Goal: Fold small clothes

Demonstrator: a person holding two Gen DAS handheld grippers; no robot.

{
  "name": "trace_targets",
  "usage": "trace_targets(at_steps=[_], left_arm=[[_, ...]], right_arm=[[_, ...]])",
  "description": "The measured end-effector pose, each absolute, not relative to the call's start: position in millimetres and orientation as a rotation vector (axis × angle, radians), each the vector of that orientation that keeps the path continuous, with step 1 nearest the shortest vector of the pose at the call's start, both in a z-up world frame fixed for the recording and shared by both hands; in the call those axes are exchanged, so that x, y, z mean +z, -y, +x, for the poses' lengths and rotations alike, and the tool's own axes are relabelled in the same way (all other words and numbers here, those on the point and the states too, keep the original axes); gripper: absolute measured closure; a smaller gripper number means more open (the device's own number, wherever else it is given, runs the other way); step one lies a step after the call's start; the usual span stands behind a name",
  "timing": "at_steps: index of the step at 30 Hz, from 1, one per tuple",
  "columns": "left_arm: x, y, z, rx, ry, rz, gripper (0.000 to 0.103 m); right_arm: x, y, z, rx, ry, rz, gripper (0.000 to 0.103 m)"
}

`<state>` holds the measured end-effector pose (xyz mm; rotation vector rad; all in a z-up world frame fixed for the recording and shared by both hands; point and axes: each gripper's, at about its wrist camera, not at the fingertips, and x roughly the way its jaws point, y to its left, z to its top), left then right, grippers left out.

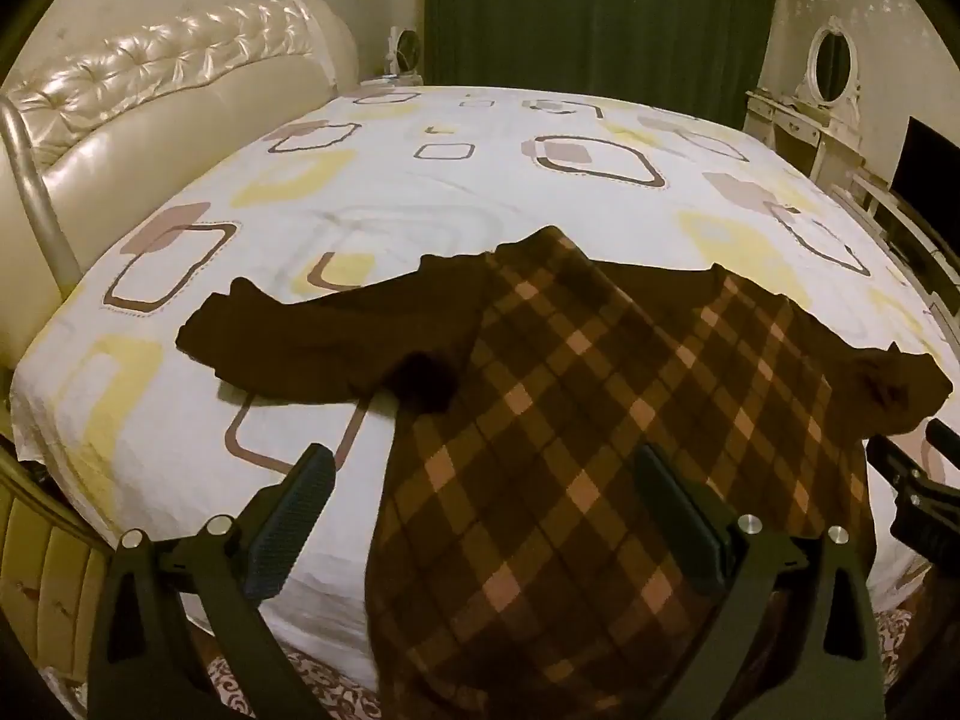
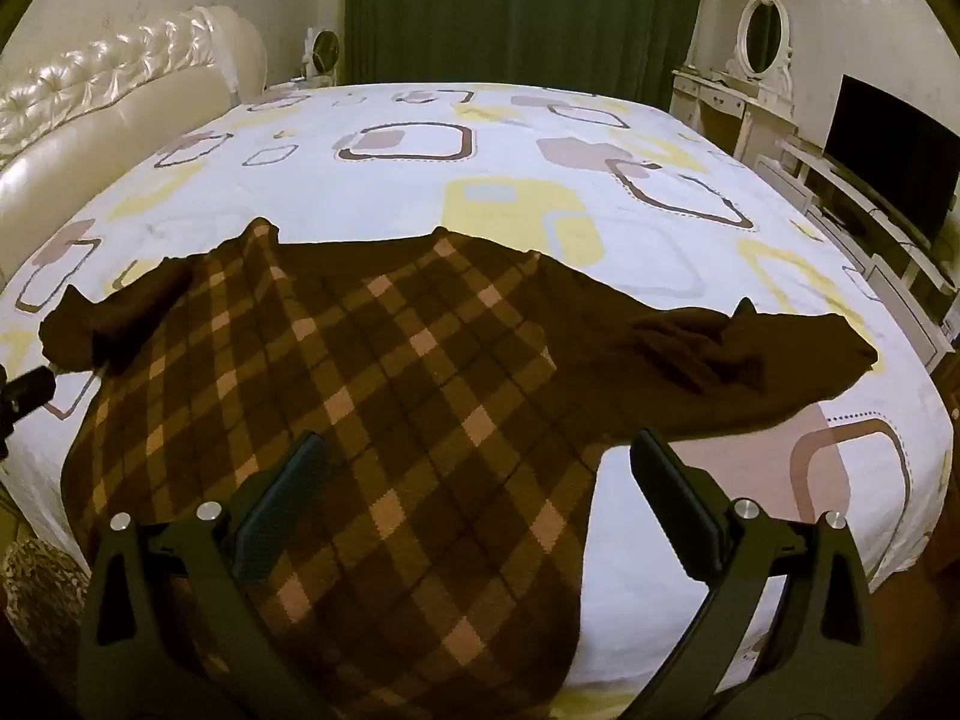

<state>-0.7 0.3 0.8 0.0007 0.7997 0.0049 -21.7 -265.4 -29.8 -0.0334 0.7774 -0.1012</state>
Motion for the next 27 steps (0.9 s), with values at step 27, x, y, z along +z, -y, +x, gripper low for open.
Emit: trace_targets(at_steps=[27], left_arm=[[5, 4, -5, 0.022, -0.814, -0.008, 0.004]], right_arm=[[-38, 271, -23, -0.105, -0.798, 0.009, 0.002]])
